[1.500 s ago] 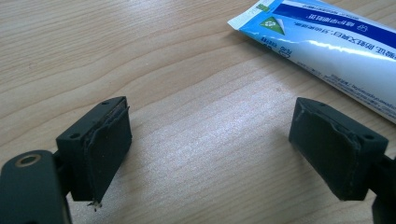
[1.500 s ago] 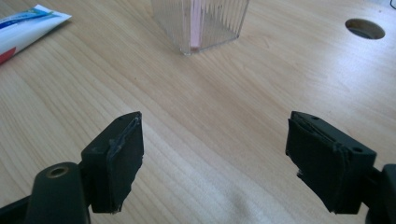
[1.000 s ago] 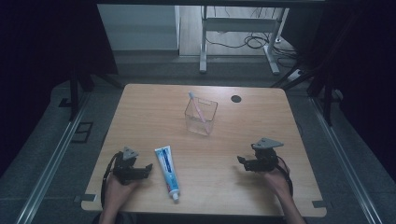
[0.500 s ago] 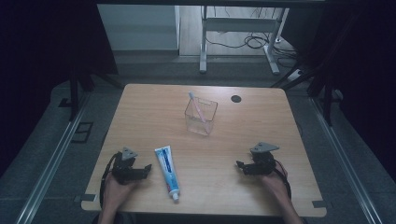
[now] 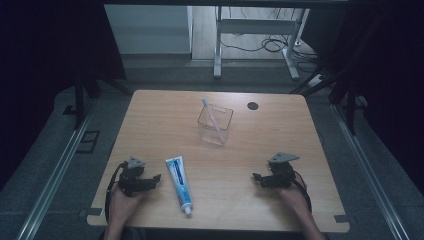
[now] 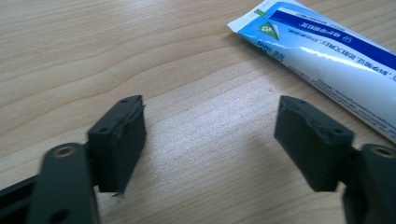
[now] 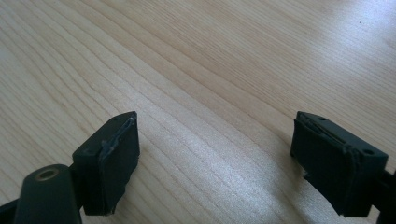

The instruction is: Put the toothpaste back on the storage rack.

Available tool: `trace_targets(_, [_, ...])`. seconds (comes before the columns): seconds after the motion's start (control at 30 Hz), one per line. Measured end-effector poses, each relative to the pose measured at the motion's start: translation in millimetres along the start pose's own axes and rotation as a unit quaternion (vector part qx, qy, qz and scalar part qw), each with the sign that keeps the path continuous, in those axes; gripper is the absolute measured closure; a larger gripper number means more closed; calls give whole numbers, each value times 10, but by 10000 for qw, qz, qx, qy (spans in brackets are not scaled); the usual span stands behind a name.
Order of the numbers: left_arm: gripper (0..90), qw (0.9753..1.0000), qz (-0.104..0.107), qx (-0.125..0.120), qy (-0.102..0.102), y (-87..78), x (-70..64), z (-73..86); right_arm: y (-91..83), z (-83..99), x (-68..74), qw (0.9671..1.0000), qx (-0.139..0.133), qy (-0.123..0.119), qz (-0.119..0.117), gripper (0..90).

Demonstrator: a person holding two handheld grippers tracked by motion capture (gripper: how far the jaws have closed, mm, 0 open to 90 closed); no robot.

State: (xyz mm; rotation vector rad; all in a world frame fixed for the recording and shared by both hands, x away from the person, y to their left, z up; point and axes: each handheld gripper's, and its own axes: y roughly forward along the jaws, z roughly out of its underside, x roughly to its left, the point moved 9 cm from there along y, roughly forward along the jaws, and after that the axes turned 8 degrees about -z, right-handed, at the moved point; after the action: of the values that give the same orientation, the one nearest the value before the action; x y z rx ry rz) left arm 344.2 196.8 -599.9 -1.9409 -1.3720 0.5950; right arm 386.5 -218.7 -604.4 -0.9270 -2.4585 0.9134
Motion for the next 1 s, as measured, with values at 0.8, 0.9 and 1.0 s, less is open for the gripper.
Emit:
trace_targets(0.8, [810, 9917, 1047, -366, 646, -227, -788, -341, -2, 1, -1, 10000, -10, 21, 29, 161])
trace_targets(0.9, [832, 9898, 1171, -232, 776, -195, -953, -324, -2, 1, -1, 10000, -11, 24, 30, 161])
trace_targets(1.0, [844, 9883, 1244, -109, 872, -174, -1075, -291, -2, 1, -1, 10000, -10, 24, 31, 161])
